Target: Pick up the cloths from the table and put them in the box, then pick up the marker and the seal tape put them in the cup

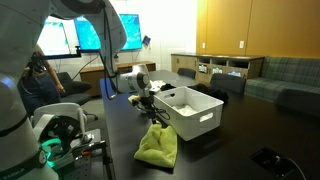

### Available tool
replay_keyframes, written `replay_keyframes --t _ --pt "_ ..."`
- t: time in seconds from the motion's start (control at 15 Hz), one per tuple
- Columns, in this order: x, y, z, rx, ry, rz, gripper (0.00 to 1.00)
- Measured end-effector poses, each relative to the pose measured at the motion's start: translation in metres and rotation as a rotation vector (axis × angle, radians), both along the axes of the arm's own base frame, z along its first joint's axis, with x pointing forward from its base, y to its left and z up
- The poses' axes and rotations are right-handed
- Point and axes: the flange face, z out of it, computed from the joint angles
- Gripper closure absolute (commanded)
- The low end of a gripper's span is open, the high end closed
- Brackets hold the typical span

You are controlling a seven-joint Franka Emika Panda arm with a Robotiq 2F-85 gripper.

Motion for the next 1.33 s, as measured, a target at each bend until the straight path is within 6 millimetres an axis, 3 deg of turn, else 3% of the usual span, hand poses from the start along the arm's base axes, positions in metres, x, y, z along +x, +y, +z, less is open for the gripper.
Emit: replay_keyframes --t 0.73,1.07,1.13,1.33 --pt "0.011 -0.021 -0.026 0.072 -0.018 0.033 0.01" --pt "0.012 -0.026 -0.038 0.108 -0.01 0.027 0.34" --pt "0.012 -0.027 -0.039 0.11 -0.008 0.024 0.38" --pt "0.014 -0.029 -0.039 0.104 -0.01 0.012 0.31"
